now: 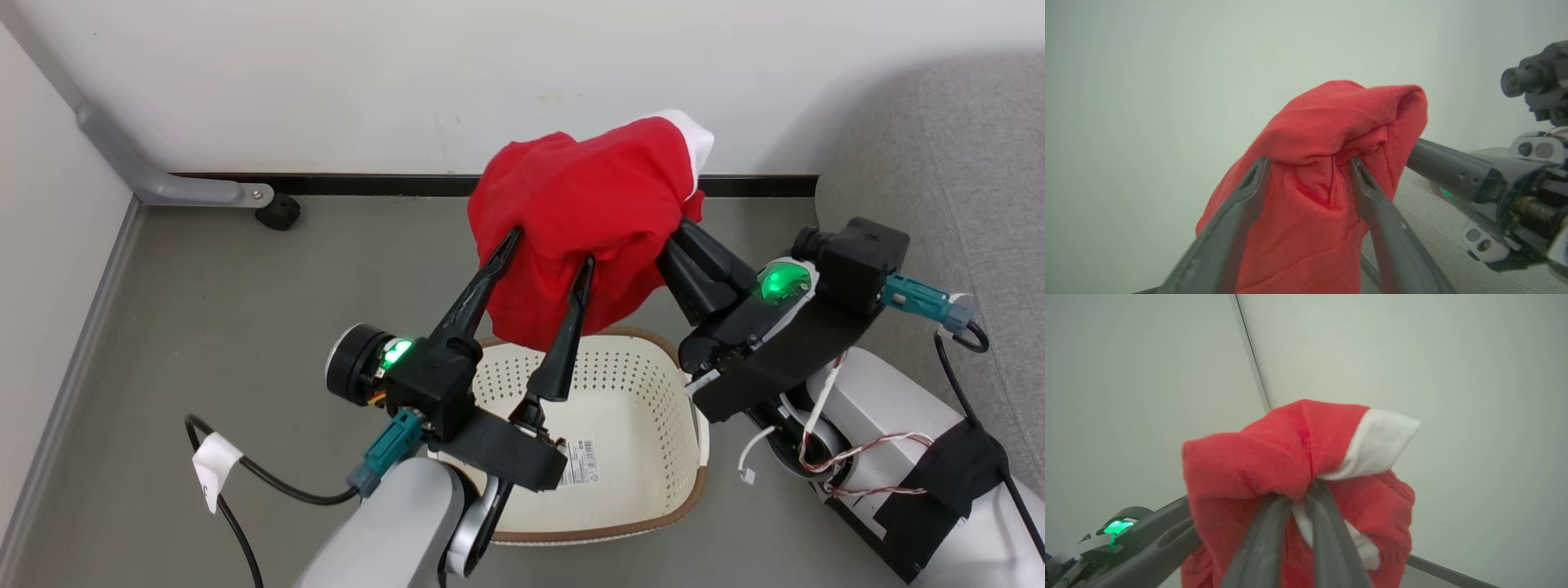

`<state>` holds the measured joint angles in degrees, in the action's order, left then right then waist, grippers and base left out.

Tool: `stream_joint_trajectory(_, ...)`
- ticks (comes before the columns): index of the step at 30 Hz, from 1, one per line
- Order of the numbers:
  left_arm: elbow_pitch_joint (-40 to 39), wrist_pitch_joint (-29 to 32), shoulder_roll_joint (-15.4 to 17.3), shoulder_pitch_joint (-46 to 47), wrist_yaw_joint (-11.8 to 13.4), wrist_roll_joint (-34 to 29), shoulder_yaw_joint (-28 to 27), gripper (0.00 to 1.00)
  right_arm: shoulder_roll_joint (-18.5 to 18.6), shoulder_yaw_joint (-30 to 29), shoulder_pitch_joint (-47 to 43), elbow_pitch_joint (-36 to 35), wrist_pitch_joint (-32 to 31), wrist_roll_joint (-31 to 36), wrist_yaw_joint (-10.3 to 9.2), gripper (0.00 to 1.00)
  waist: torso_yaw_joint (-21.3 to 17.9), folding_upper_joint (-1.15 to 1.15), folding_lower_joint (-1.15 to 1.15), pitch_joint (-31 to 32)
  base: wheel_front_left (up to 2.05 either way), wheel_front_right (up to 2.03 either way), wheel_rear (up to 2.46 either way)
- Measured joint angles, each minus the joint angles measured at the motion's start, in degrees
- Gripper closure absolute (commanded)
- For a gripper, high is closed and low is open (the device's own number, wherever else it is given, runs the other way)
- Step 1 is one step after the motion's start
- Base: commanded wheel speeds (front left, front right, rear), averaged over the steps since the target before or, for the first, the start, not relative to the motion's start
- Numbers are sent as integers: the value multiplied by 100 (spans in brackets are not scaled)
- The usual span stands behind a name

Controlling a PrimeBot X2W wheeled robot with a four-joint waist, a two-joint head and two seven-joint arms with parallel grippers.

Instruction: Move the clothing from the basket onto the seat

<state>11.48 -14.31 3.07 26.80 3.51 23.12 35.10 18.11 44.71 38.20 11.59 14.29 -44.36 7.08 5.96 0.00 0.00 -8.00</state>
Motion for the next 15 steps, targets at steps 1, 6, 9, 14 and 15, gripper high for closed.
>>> stream_joint_trajectory(1,13,0,-1,-2,0,0,-1,0,-5,-26,-1,-19,0,0,0,100,-3,0,0,3,0,0,0)
stream_joint_trajectory(6,86,0,-3,-4,-1,0,-16,0,-27,-186,-5,-65,0,15,0,100,-18,0,0,17,0,0,0)
stream_joint_trajectory(9,124,0,-4,-10,-7,0,-34,0,-43,-311,-12,-65,0,54,0,100,-32,0,0,29,0,0,0)
stream_joint_trajectory(14,152,0,-7,-31,-9,-1,-87,0,-60,-380,-25,-55,0,102,0,100,-74,0,0,47,0,0,0)
stream_joint_trajectory(15,154,0,-7,-38,-9,-1,-116,0,-86,-371,-25,-44,0,107,0,100,-92,0,0,51,0,0,0)
